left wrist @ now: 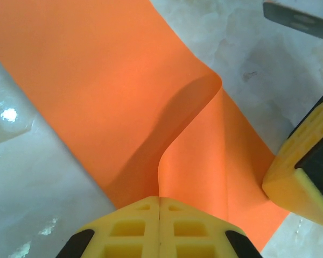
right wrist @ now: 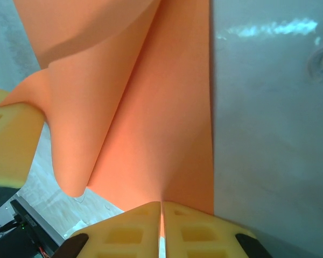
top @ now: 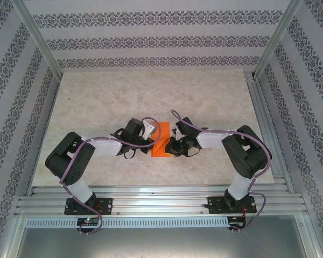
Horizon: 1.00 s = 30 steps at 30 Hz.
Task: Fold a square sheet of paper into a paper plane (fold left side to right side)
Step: Fold the triangle a second time at the center of the table.
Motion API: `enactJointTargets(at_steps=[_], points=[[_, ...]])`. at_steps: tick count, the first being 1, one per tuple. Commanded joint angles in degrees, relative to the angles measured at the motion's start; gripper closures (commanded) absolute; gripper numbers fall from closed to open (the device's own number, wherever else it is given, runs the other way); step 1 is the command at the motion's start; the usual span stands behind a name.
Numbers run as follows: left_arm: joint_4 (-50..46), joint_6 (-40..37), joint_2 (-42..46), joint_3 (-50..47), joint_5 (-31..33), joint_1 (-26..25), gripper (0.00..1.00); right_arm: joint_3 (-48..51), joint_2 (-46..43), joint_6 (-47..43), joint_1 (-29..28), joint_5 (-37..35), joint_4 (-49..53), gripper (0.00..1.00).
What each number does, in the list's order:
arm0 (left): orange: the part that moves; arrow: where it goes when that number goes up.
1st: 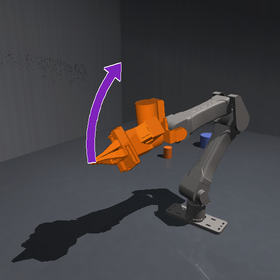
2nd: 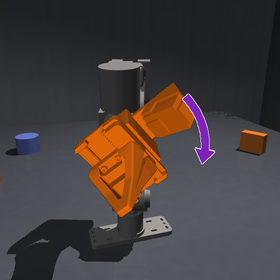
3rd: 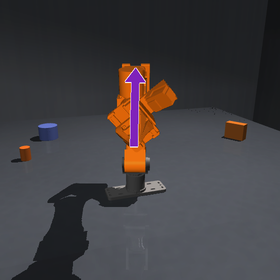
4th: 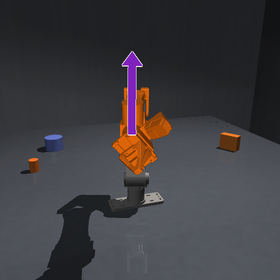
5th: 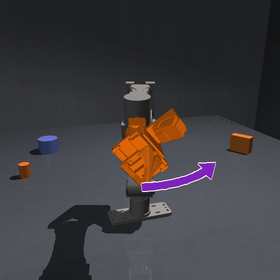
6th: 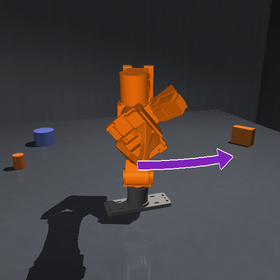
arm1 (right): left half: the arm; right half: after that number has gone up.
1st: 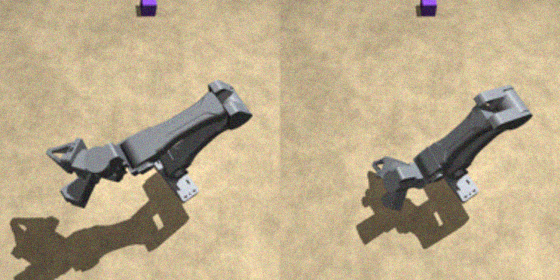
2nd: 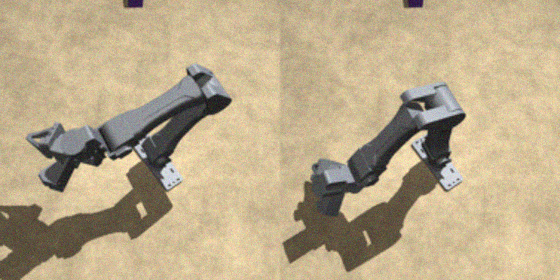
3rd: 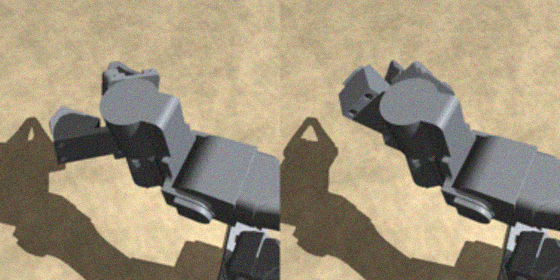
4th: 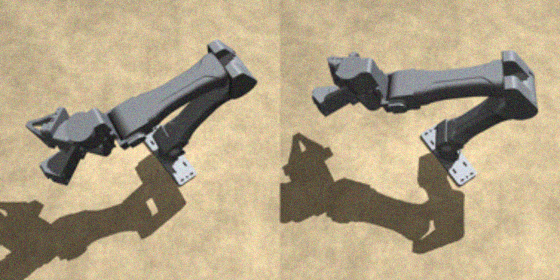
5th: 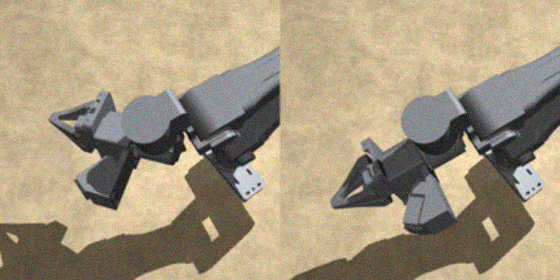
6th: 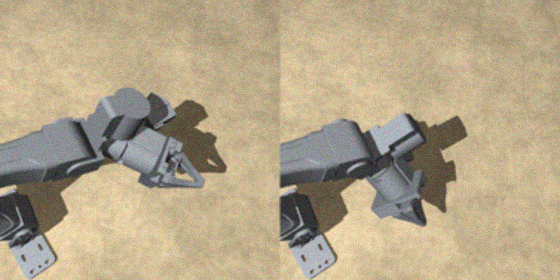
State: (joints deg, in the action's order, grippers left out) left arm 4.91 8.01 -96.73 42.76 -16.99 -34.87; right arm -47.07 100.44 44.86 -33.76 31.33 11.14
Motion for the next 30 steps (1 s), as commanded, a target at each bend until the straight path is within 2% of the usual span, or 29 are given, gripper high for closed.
enactJointTargets(at_steps=[1,30], points=[[0.9,-0.6,-0.7,-0.5,1.8,0.8,1.0,-0.9,1.3,-1.4,-0.8,-1.5,1.8,0.89],[1.9,-0.4,-4.7,2.3,4.0,0.8,1.0,-1.1,1.8,-2.3,-1.5,-2.1,3.2,0.88]])
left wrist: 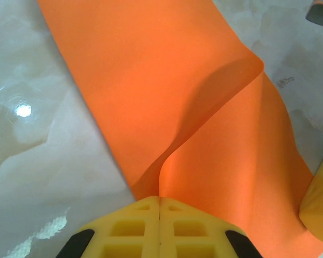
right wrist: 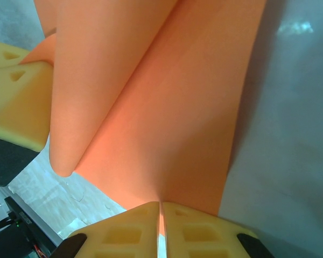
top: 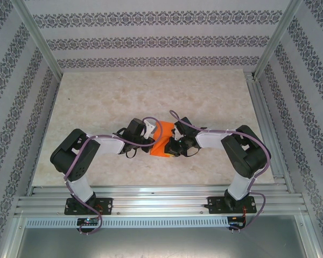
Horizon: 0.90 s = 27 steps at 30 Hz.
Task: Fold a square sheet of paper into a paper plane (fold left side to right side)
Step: Fold the triangle a second time at the center of the table.
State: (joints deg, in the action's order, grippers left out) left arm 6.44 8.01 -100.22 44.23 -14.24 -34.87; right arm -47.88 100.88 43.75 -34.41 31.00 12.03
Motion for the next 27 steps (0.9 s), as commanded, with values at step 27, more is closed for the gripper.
enactJointTargets(at_steps=[27], points=[[-0.9,-1.6,1.7,2.4,-1.3,0.8,0.99,-1.3,2.7,-1.8,-0.7,-3.0,4.4,0.88]])
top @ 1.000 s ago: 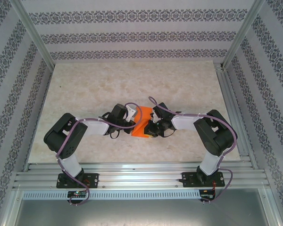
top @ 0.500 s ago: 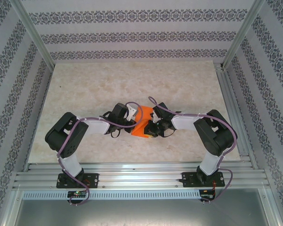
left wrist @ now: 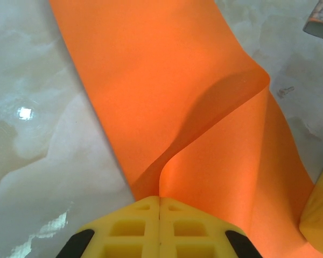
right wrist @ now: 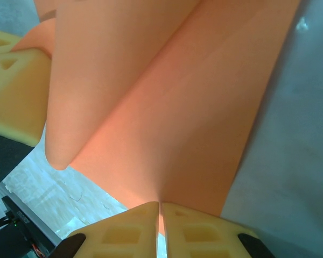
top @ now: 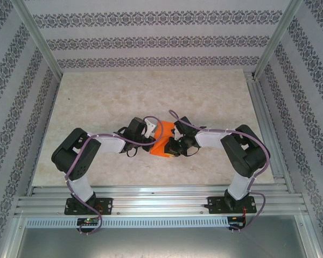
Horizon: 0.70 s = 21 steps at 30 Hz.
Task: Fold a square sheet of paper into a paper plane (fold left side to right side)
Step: Fold the triangle a second time at the center of the table.
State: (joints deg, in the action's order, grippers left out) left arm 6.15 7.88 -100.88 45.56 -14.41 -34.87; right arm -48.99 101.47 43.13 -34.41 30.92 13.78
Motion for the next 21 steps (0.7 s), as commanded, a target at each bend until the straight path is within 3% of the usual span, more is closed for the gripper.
enactJointTargets(at_steps=[1,21], points=[[-0.7,-1.6,2.5,1.1,-1.5,0.8,0.99,-0.1,2.1,-1.2,-0.7,-2.9,2.7,0.88],[-1.3,-2.9,-1.9,4.0,-2.7,0.8,0.99,-0.6,2.5,-1.5,-0.8,-2.6,3.4,0.88]])
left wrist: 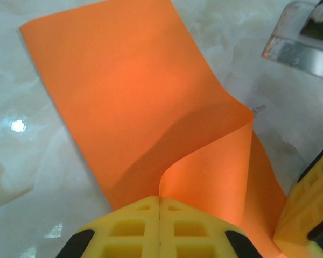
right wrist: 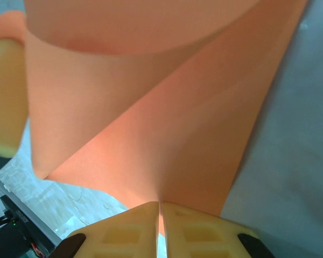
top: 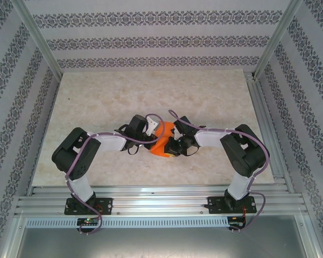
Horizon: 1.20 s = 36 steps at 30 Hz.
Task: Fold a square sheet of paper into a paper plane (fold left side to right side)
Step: Fold the triangle a second time at the center of the table.
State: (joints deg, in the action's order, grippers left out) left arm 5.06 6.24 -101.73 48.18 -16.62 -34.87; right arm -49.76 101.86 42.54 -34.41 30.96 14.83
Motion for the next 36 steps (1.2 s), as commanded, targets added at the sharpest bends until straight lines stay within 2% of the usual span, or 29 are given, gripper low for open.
enactJointTargets(at_steps=[1,15,26,36], points=[[-0.3,-1.2,-1.2,1.3,-0.3,0.8,0.99,0.1,2.1,-1.0,-0.8,-2.7,2.2,0.88],[-0.9,-1.3,0.3,-0.5,4.3,0.8,0.99,-0.1,2.4,-1.1,-0.8,-2.5,2.4,0.88],[-0.9,-1.3,0.7,-0.8,4.9,0.8,0.99,-0.1,2.4,-1.1,-0.9,-2.5,2.2,0.88],[-2.7,-2.5,-2.4,0.0,6.1,0.4,0.99,-0.5,1.7,-1.1,-1.0,-2.5,1.6,0.86]])
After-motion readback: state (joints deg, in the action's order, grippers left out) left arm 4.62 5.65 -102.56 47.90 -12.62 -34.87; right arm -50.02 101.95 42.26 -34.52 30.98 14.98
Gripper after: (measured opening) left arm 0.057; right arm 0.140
